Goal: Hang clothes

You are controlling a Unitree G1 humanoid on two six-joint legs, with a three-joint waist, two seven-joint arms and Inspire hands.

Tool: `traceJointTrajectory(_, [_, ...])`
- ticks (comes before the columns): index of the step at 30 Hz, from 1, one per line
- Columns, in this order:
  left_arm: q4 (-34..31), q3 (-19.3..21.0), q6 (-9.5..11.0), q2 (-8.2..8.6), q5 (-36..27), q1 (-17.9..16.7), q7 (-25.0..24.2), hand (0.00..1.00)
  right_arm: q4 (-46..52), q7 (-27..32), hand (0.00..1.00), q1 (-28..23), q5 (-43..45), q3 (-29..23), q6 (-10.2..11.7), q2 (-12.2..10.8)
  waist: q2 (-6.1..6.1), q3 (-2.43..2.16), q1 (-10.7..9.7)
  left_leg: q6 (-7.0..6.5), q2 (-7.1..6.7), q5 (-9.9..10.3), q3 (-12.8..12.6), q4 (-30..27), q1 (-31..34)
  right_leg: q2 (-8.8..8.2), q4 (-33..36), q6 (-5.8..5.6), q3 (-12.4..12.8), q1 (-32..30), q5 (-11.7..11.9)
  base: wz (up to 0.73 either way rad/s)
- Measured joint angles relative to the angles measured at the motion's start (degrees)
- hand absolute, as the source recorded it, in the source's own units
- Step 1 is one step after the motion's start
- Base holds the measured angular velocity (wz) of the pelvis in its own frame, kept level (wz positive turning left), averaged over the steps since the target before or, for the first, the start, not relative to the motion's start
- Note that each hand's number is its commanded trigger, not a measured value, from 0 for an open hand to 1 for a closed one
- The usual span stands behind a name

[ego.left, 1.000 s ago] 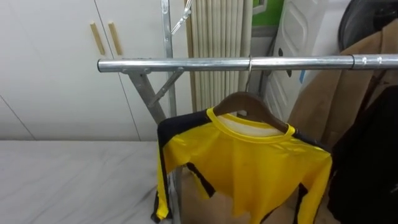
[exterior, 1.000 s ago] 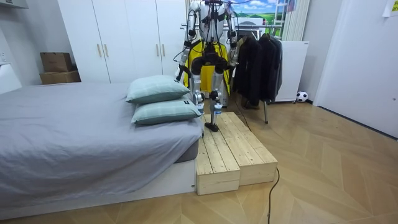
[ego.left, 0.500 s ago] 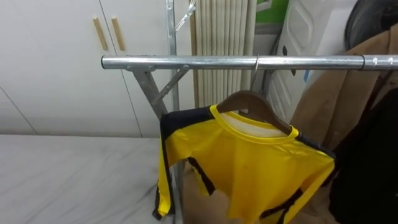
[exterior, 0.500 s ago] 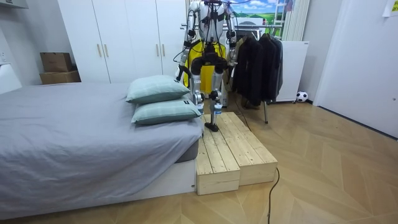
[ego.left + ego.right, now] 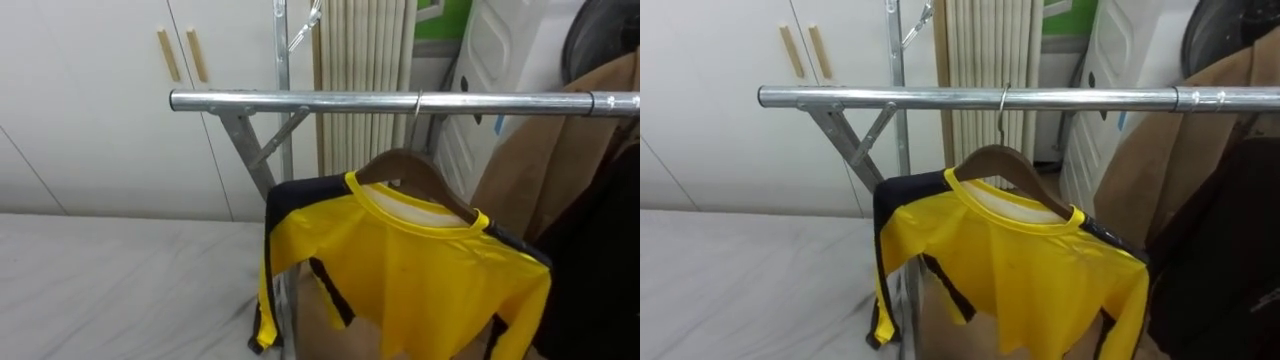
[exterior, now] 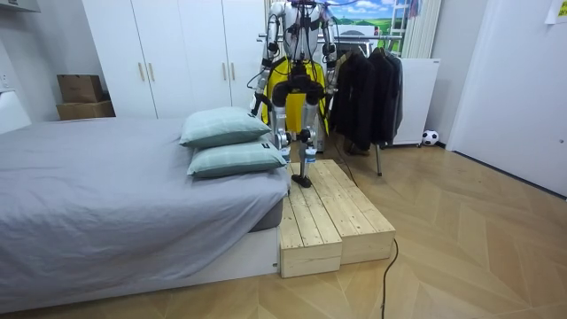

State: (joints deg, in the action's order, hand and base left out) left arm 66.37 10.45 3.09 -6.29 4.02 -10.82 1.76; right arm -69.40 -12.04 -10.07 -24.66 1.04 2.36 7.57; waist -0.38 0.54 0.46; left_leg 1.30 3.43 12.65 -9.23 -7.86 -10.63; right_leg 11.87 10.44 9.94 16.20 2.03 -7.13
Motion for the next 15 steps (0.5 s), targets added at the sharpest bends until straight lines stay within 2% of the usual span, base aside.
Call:
traceJointTrajectory(7, [0.0,-0.1,0.0,-0.11,-0.1,0.0,0.0,0.0,0.0,0.3,0.0,0.0,0.0,0.0,0.0,-0.1,-0.13,-0.09,0.0,0.0,0.01,0.0,0.0,0.1,0.0,0.01,0.0,0.02,0.0,-0.1,-0.1,0.0])
traceJointTrajectory(15, [0.1,-0.2,0.0,0.04,-3.8,-0.2,1.1,0.0,0.6,1.6,0.0,1.0,0.0,1.2,0.0,-0.2,-0.33,-0.14,0.3,0.0,0.06,0.0,0.0,0.1,0.0,-0.13,0.2,0.03,-1.2,0.0,-0.2,0.06])
